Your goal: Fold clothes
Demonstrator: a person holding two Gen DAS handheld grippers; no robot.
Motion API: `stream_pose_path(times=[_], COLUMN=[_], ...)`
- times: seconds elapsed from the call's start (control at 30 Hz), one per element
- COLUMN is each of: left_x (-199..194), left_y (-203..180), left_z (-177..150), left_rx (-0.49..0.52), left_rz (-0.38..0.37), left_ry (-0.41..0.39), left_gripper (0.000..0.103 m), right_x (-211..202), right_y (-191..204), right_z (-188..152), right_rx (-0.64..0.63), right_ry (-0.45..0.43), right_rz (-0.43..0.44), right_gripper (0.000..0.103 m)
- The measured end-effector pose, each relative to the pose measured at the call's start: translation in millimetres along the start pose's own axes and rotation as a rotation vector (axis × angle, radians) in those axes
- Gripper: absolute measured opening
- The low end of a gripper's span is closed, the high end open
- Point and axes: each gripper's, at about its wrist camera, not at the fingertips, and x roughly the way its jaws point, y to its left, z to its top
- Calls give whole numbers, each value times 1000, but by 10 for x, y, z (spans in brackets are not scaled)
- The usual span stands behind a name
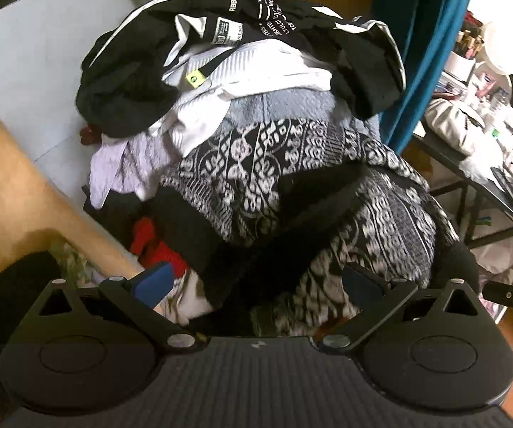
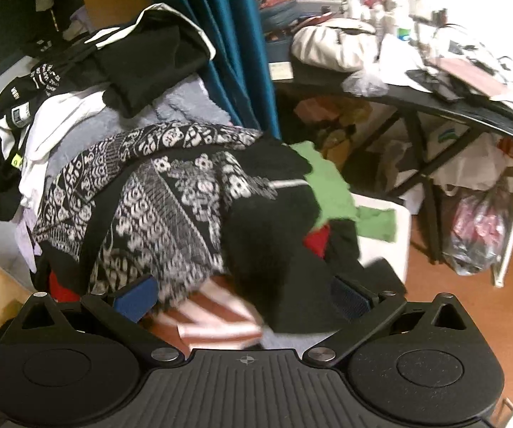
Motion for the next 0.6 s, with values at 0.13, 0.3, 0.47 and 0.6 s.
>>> stream_pose_path(times=[0.13,0.3,0.47,0.6], left_x=[375,776,1060,1334], left_y=[-188,-332,-479,-544], left_z=[225,470,716,886], left_rx=[0,-19,26,84], left_rz=[42,71,81,90], left_ry=[-15,-21,-37,-35], left_gripper=[102,102,102,102], right_x=[398,903,1185,1341], right_y=[-22,-41,-18,37], right_z=[300,635,798,874], right_rx=[-27,-66,-87,-97], right_ry=[8,36,52,50], right_rz=[48,75,91,94], right_gripper=[102,102,102,102])
